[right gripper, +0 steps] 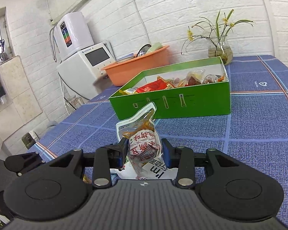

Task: Organize snacks
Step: 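Grasp the DANCO GALETTE cracker pack with the left gripper while the right grasps the clear meat pouch, then lift both packs over the green box and release them inside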

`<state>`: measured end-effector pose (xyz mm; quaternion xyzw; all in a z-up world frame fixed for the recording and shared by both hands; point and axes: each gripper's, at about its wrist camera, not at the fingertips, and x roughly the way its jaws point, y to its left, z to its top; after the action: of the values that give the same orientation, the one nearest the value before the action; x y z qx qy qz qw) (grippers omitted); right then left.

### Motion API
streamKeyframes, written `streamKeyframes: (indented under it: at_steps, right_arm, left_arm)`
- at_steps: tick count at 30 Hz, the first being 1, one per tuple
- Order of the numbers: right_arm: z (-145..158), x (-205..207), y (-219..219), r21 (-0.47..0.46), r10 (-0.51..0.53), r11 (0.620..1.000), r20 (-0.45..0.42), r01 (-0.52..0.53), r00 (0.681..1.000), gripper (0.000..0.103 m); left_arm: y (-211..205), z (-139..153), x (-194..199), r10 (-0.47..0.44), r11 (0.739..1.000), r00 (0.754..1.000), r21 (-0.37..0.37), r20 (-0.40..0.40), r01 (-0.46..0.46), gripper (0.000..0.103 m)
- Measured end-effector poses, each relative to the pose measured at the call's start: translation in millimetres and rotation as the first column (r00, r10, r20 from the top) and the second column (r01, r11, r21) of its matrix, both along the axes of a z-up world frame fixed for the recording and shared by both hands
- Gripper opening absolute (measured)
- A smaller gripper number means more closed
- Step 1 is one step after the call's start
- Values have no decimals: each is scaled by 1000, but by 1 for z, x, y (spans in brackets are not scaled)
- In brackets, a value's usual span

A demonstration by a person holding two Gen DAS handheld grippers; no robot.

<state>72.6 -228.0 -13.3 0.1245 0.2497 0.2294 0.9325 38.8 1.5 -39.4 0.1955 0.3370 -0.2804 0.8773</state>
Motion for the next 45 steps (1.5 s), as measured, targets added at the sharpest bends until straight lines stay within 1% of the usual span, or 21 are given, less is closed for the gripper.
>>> streamKeyframes:
  at_steps: [2,6,8,11,15,18,21,23,25,27,30,31,33,34,35,38,40,42,45]
  right_arm:
    - [1,-3,2,1,8,1000,6,-8,1000,66]
    - [5,-10,6,-10,15,1000,30,-15,999,65]
    - [7,-13,6,-12,13,1000,37,-13,999,65]
    - [8,-16,6,-5,10,1000,34,-10,999,65]
    - [4,-20,5,16,9,1000,9,-9,1000,65]
    - [4,-20,6,23,5,1000,2,-5,1000,65]
    - [5,-19,7,26,2,1000,4,-2,1000,65]
    - [5,-19,8,38,0,999,-1,0,1000,65]
    - [2,-18,10,65,12,998,-30,-10,999,65]
    - [-3,-15,15,95,29,995,-80,-21,996,65]
    - [-8,-1,27,139,65,989,-155,-43,986,65]
    - [-7,4,30,155,74,987,-164,-48,984,65]
    - [0,14,34,183,75,982,-141,-49,987,65]
    - [5,19,33,193,58,981,-121,-34,991,65]
    - [11,24,31,203,35,979,-102,-13,994,65]
    - [33,45,13,246,-87,965,-45,95,995,65]
    - [49,62,-1,270,-175,947,-12,172,984,65]
    - [62,77,-13,289,-248,929,24,231,969,65]
    - [73,101,-18,297,-336,906,74,301,939,66]
  left_arm:
    - [-1,2,-3,-4,1000,1000,-1,0,4,96]
    - [-1,7,-11,-12,1000,1000,-5,13,12,83]
    - [4,10,-11,-7,999,1000,-32,-15,7,82]
    - [12,12,-14,16,998,999,-59,-30,-18,81]
    - [29,19,-16,97,986,994,-129,-59,-104,80]
    - [40,33,-17,160,971,987,-180,-9,-159,80]
    - [49,47,-15,219,954,974,-223,53,-202,80]
    - [53,53,-11,261,941,961,-247,88,-232,80]
    - [58,56,-5,307,924,945,-276,116,-266,80]
    - [65,60,4,349,904,927,-310,137,-294,80]
    - [68,67,23,399,881,900,-343,173,-325,80]
    - [66,70,32,409,875,895,-355,176,-330,80]
    - [61,81,51,428,864,882,-376,199,-334,80]
    - [56,86,60,435,861,873,-385,219,-333,80]
    - [49,92,69,434,864,868,-387,244,-323,80]
    - [26,108,98,421,877,849,-383,319,-290,80]
    - [10,118,117,393,887,851,-389,349,-250,80]
    - [-6,125,137,376,888,855,-403,356,-222,81]
    - [-27,126,169,384,885,847,-407,367,-225,81]
